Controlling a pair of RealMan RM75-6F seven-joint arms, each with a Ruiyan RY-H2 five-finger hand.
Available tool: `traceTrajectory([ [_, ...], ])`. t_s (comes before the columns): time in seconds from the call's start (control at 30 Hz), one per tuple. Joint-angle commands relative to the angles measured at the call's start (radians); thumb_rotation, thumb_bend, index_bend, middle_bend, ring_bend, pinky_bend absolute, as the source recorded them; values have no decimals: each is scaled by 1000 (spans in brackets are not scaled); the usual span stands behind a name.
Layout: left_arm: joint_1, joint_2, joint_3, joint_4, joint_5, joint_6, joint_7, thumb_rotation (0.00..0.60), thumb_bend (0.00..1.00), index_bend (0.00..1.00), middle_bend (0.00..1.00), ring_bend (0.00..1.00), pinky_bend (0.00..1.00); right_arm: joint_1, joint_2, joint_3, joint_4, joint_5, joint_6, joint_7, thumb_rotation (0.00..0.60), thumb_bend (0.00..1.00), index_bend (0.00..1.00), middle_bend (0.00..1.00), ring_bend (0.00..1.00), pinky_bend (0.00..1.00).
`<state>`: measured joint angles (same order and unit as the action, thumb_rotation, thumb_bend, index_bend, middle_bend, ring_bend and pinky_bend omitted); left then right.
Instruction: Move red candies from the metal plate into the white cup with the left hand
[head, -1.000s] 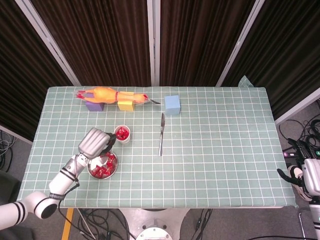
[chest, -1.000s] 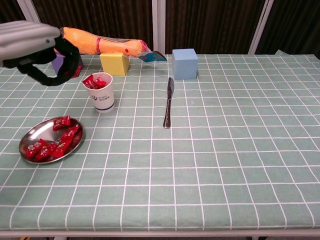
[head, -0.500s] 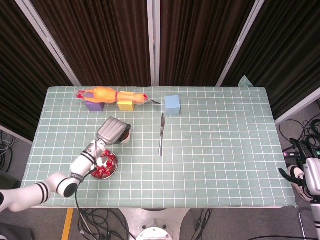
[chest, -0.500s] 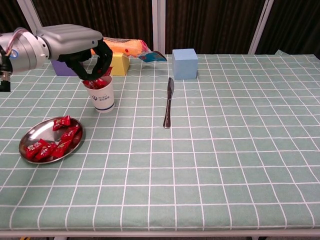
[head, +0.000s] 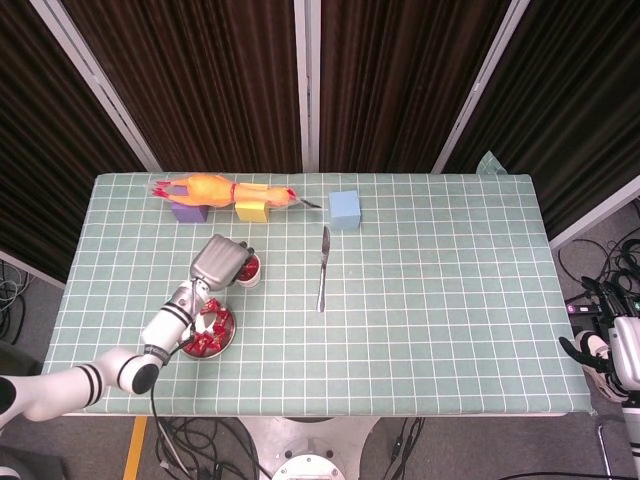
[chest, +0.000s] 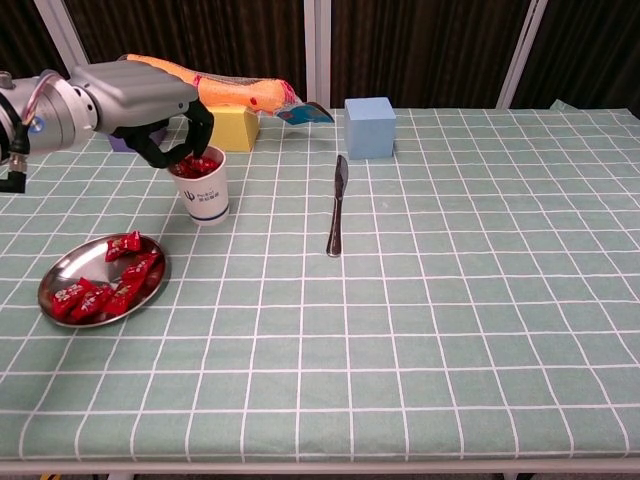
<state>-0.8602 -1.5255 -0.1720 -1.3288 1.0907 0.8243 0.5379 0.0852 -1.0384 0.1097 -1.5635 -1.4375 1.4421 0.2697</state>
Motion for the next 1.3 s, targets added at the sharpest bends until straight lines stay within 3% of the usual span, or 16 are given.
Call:
traceTrajectory([
  [0.03, -2, 12, 10, -27, -37, 22, 45, 600, 545, 462, 494, 923, 1000, -1, 0, 0, 0, 0, 1, 0, 600, 111, 119, 200, 108, 445],
  [0.13, 3, 23, 13, -59, -55, 50, 73, 600, 524, 340, 412, 912, 1000, 0, 1, 0, -2, -2, 1, -2, 600, 110, 119, 201, 108, 445],
  [0.23, 17, 40, 13, -94, -51, 93, 76, 600, 508, 279, 360, 909, 1000, 0, 1, 1, -3, -4, 3, -1, 600, 111, 119, 202, 109, 445],
  [0.47, 133, 135, 15, -217, 29, 279, -50, 600, 412, 262, 330, 847, 997, -3, 2, 1, 3, -3, 5, 5, 600, 112, 119, 203, 108, 445],
  [0.53, 174, 168, 22, -238, 49, 326, -99, 600, 392, 262, 330, 757, 942, -2, 2, 1, 7, -4, 5, 7, 600, 112, 119, 202, 108, 445],
  [0.6, 226, 205, 35, -251, 72, 380, -152, 600, 367, 262, 330, 644, 821, -2, 0, 3, 13, -5, 7, 11, 600, 112, 119, 201, 107, 431],
  [0.8, 372, 277, 107, -246, 151, 509, -272, 600, 280, 262, 339, 403, 481, 6, -7, 4, 31, -15, 5, 18, 600, 114, 119, 175, 13, 193],
  [0.9, 438, 296, 147, -225, 195, 572, -304, 600, 264, 262, 339, 298, 344, 7, -12, 3, 39, -24, 10, 21, 600, 117, 119, 165, 0, 151],
  [1.3, 632, 334, 212, -236, 244, 717, -356, 600, 264, 264, 338, 269, 320, 0, -27, -1, 43, -38, 35, 5, 600, 120, 119, 159, 0, 142],
])
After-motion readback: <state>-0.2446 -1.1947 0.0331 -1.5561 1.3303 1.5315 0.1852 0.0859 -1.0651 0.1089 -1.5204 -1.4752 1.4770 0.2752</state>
